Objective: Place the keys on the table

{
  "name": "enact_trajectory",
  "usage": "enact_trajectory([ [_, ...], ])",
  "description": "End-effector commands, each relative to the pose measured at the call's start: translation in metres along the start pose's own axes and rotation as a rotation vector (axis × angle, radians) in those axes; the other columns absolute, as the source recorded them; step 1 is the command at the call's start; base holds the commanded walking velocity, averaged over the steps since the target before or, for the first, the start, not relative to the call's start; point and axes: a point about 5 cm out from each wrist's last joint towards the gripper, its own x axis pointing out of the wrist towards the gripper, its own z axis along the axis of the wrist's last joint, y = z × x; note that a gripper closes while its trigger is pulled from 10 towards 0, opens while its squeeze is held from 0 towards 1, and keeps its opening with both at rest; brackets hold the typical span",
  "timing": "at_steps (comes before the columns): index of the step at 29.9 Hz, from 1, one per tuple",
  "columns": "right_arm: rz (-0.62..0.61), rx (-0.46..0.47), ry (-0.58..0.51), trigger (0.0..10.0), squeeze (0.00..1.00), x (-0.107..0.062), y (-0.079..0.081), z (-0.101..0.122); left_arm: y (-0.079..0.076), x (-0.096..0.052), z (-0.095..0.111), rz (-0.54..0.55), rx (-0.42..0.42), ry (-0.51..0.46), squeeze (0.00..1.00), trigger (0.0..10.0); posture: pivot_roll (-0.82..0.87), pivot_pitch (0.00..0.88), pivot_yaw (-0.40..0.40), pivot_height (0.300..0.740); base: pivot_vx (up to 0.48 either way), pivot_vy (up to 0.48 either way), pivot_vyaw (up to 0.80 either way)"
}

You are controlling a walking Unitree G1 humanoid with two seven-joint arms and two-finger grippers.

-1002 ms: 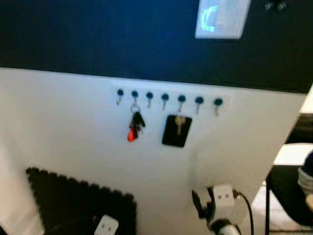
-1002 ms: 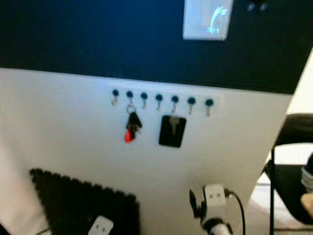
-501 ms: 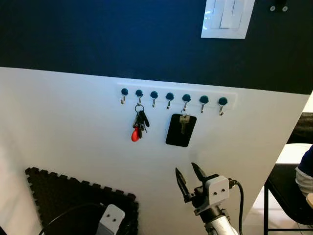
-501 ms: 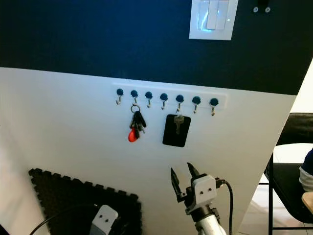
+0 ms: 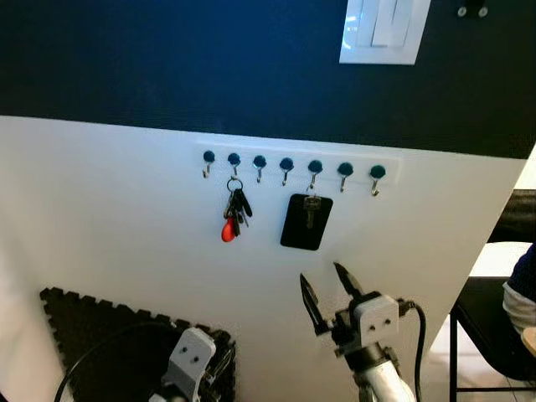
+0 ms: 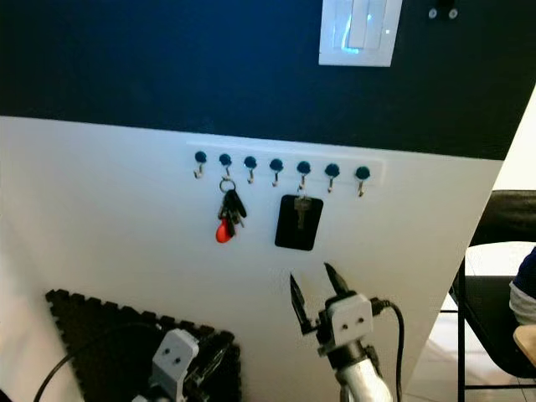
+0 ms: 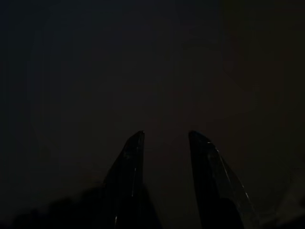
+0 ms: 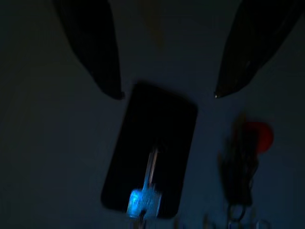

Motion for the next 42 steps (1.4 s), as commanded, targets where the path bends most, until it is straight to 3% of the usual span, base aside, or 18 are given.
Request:
enact_trajectory([
  [1,0.013,0.02,0.037,10.0,1.0,0.01,0.004,-0.002,0.004,0.005,0.011,0.029,-0.01,-0.038,0.0,10.0,0.05,0.027,0.01,0.74,0.0,0.0,0.0],
  [2,0.013,0.02,0.037,10.0,1.0,0.01,0.004,-0.002,0.004,0.005,0.011,0.029,-0.01,-0.038,0.0,10.0,0.05,0.027,0.01,0.74,0.0,0.0,0.0],
  [3,0.022,0.01,0.036,10.0,0.93,0.014,0.005,-0.001,0.005,0.007,0.014,0.032,-0.008,-0.051,0.0,10.0,0.06,0.028,0.009,0.74,0.0,0.0,0.0],
  [4,0.032,0.002,0.021,10.0,0.0,0.023,0.006,0.003,0.008,0.01,0.022,0.039,-0.008,-0.077,0.0,10.0,0.06,0.028,0.007,0.74,0.0,0.0,0.0],
  [9,0.047,0.011,-0.007,10.0,0.0,0.042,0.008,0.012,0.018,0.015,0.039,0.067,0.002,-0.137,0.0,10.0,0.06,0.027,0.004,0.74,0.0,0.0,0.0],
  [20,-0.05,-0.018,-0.042,10.0,0.0,0.056,0.0,0.021,0.018,0.021,0.053,0.056,0.028,-0.177,0.0,10.0,0.06,0.027,0.004,0.74,0.0,0.0,0.0],
  [29,-0.066,-0.036,-0.077,10.0,0.0,0.058,0.001,0.027,0.018,0.022,0.055,0.051,0.034,-0.183,0.0,10.0,0.06,0.027,0.003,0.74,0.0,0.0,0.0],
  [36,-0.089,-0.019,-0.088,10.0,0.0,0.051,0.009,0.027,0.017,0.022,0.055,0.05,0.039,-0.178,0.0,10.0,0.06,0.029,0.004,0.74,0.0,0.0,0.0],
  [42,-0.158,-0.017,-0.138,10.0,0.0,0.049,0.003,0.036,0.016,0.022,0.056,0.041,0.046,-0.175,0.0,10.0,0.06,0.032,0.006,0.74,0.0,0.0,0.0],
])
